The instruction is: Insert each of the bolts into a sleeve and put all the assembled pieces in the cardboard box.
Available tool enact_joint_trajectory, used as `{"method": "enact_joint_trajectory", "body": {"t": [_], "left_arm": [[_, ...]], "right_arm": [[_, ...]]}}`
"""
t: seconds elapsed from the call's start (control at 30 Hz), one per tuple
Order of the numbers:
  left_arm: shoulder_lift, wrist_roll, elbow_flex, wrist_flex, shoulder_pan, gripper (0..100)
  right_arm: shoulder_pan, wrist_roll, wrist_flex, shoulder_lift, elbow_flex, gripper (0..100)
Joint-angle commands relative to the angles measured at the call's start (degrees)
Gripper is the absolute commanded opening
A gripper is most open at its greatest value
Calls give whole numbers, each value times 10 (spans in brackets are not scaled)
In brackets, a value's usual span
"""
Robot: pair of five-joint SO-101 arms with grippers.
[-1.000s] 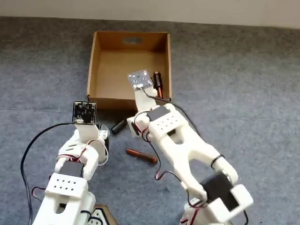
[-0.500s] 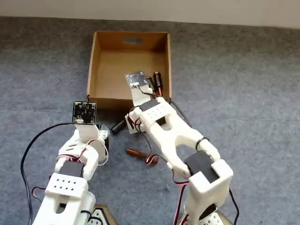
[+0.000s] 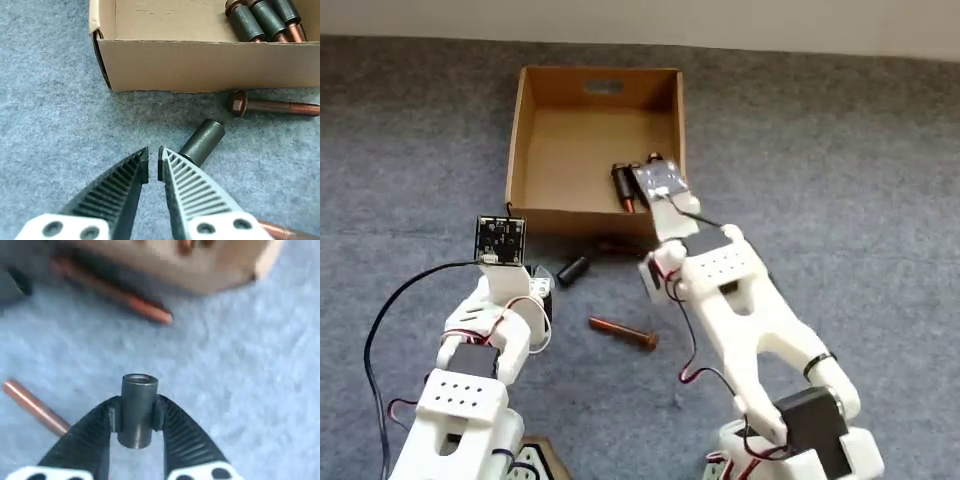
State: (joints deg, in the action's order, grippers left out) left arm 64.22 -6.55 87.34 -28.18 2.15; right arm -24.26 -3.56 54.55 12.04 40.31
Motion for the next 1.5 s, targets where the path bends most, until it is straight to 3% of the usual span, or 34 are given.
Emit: {"method": "enact_joint_trajectory", "body": {"t": [0.0,0.2,0.37,0.5,0.57,0.83,1.03,1.3,1.47], "left_arm": [[11,5,-3,11,4,75],[11,5,-3,11,4,75],[11,5,-2,11,4,75],[11,5,-2,11,4,75],[11,5,-2,11,4,75],[11,5,-2,11,6,75],[11,52,-11,8,6,75],[5,103,-198,-228,7,77],[-31,215,-274,-323,53,78]], "right_arm": [[37,-29,1,19,31,18],[44,-38,3,-20,37,159],[44,-38,0,-71,35,127],[47,-38,-11,-80,31,9],[55,-36,-13,-60,28,13],[96,-37,14,186,65,5],[118,-35,11,404,181,5],[119,-33,-81,676,373,5],[131,5,-82,778,436,5]]}}
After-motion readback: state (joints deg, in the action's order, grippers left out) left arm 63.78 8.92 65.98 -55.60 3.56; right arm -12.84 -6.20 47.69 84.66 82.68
